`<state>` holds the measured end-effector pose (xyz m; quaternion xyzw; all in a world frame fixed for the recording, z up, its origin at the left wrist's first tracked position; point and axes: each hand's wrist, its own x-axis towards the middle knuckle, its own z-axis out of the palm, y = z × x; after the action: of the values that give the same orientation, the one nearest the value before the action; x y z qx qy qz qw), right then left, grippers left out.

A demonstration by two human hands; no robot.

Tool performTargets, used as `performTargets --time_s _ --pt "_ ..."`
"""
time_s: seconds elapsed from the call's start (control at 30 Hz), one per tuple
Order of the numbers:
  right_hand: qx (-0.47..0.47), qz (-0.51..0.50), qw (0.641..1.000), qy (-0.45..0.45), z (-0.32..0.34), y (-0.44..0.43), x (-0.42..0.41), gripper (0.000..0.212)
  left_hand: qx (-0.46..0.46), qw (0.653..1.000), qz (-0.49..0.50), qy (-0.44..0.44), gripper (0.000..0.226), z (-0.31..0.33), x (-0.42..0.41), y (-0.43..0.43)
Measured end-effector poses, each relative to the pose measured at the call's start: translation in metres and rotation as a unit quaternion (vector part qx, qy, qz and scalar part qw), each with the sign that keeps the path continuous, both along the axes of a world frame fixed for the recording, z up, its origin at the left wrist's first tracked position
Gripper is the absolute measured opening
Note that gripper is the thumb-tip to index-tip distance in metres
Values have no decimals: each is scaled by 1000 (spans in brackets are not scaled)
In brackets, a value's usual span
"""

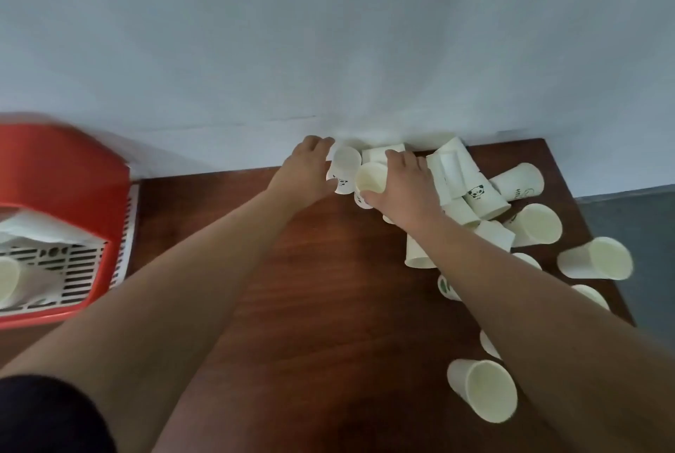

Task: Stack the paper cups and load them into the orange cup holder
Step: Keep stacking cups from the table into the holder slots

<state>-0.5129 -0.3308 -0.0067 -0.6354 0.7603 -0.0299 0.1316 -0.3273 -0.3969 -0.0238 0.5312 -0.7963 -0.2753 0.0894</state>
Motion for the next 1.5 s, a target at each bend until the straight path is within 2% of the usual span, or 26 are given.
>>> performTargets --time_s 0.1,0.23,0.43,0.53,0.67,0.73,0.8,0.9,1.0,1.07,1.13,1.2,1.27,1.37,1.5 --pt "8 22 1000 7 -14 -9 -1 81 -19 998 -46 -49 79 -18 -12 -16" --pt "15 36 999 -10 -30 -8 -7 74 -49 986 -118 -111 78 -30 -15 -27" --pt "-15 40 996 -85 -38 4 -3 71 -28 990 -105 -85 58 -24 -13 -19" --pt "-28 32 992 -117 -30 11 4 72 -3 997 -52 -55 58 -17 3 -8" --pt "-49 -30 980 -189 -5 25 22 75 33 990 121 65 63 4 50 17" --pt "-40 -56 971 -227 8 36 37 76 84 958 232 144 52 18 76 36" --pt "-19 -72 959 -274 20 48 59 74 167 902 312 248 41 28 101 61" --pt "-3 -76 937 -342 38 65 100 67 266 817 349 375 30 39 137 99" --pt "7 -69 929 -364 54 79 147 65 324 782 337 413 31 48 177 127" --pt "18 -56 929 -365 61 86 180 65 320 800 300 410 53 49 211 139" --pt "21 -36 930 -366 67 91 211 65 296 840 253 378 89 53 248 149" --pt "28 -12 931 -364 72 95 243 64 277 866 231 347 101 57 284 159" --pt "40 11 933 -358 74 99 274 66 253 876 236 338 89 64 315 169" --pt "51 50 933 -354 76 102 322 67 220 865 267 363 64 73 354 184" --pt "53 81 925 -367 77 102 377 65 153 860 328 359 64 76 398 197"
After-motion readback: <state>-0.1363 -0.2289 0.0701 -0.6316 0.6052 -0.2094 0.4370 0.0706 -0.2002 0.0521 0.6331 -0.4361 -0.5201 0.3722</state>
